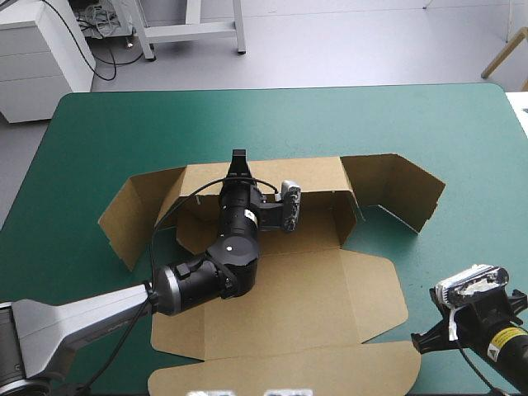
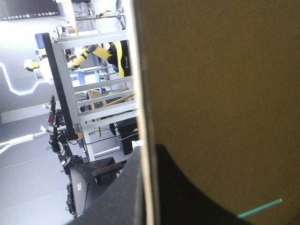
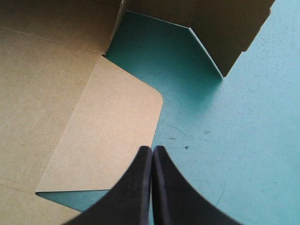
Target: Fold the box
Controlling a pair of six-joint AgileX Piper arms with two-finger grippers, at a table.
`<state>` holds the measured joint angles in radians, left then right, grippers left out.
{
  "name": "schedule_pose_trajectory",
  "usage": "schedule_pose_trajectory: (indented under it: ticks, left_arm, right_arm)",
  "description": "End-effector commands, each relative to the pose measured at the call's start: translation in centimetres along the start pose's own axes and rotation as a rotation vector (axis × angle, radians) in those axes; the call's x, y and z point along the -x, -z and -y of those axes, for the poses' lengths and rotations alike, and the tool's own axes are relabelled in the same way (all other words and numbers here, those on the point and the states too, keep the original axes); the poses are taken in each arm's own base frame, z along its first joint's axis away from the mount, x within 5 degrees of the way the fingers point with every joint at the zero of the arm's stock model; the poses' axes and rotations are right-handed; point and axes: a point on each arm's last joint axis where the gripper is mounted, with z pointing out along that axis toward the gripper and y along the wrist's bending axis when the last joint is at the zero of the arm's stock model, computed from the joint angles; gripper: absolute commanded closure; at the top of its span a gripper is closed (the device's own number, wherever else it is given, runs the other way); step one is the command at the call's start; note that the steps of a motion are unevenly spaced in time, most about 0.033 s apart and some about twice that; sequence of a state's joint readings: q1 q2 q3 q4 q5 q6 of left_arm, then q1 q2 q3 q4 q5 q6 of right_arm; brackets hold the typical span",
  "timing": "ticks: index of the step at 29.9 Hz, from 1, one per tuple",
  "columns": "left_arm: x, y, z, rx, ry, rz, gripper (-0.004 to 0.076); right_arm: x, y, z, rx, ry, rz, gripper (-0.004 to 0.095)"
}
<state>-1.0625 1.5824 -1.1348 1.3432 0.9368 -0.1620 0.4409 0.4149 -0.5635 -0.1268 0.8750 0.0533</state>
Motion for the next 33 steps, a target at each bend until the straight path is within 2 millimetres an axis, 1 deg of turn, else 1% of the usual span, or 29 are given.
schedule_pose_trajectory:
  ticks: [1,6,8,9,10,11,12,14,16,17,18,22,23,25,27,30,33]
  left_arm:
    - [0.1,1.0,-0.5,0.024,0.045,0.058,0.0734]
    - [0.1,1.0,-0.5,0.026,0.045,0.056,0.0734]
    - [0.1,1.0,-0.5,0.025,0.055,0.062,0.0734]
    - [0.2,1.0,-0.6,0.028,0.058,0.065,0.0734]
    - [0.2,1.0,-0.6,0.03,0.056,0.066,0.0734]
    - [0.2,1.0,-0.6,0.029,0.056,0.07,0.0734]
    - [0.3,1.0,-0.6,0.028,0.056,0.074,0.0734]
    - [0.3,1.0,-0.6,0.027,0.056,0.08,0.0734]
    - [0.3,1.0,-0.6,0.027,0.056,0.08,0.0734]
    - [0.3,1.0,-0.6,0.027,0.056,0.082,0.0734]
    - [0.3,1.0,-0.6,0.027,0.056,0.082,0.0734]
    - [0.3,1.0,-0.6,0.028,0.055,0.082,0.0734]
    - [0.3,1.0,-0.6,0.03,0.053,0.082,0.0734]
    - [0.3,1.0,-0.6,0.032,0.052,0.083,0.0734]
    - [0.4,1.0,-0.6,0.035,0.049,0.086,0.0734]
    - [0.4,1.0,-0.7,0.044,0.042,0.087,0.0734]
    - [0.4,1.0,-0.7,0.044,0.042,0.09,0.0734]
  right_arm:
    - [1.1,0.5,0.2,-0.011,0.0,0.072,0.0927]
    - [1.2,0.4,0.1,-0.01,-0.023,0.07,0.092]
    - [1.1,0.4,0.1,-0.01,-0.023,0.067,0.0873]
    - [1.1,0.4,0.1,-0.01,-0.023,0.065,0.082]
    - [1.1,0.4,0.1,-0.008,-0.025,0.065,0.0747]
    - [1.1,0.4,0.1,-0.003,-0.036,0.067,0.0651]
    - [1.2,0.4,0.0,0.002,-0.044,0.068,0.0537]
    - [1.2,0.4,0.0,0.011,-0.053,0.069,0.0276]
    - [1.2,0.4,0.0,0.009,-0.068,0.069,0.0084]
    - [1.3,0.4,0.0,0.006,-0.068,0.078,0.0014]
    - [1.3,0.4,0.0,0.006,-0.069,0.088,-0.0022]
    - [2.5,0.9,0.1,0.012,-0.108,0.17,-0.0018]
    - [3.2,1.2,0.1,0.016,-0.124,0.204,-0.0015]
    - [4.5,1.3,0.2,0.01,-0.161,0.22,-0.001]
    - [6.1,1.2,0.4,-0.005,-0.158,0.217,-0.001]
    - [9.1,0.0,0.8,-0.047,-0.128,0.187,-0.001]
    - [12.4,-1.9,1.1,-0.099,-0.096,0.138,-0.001]
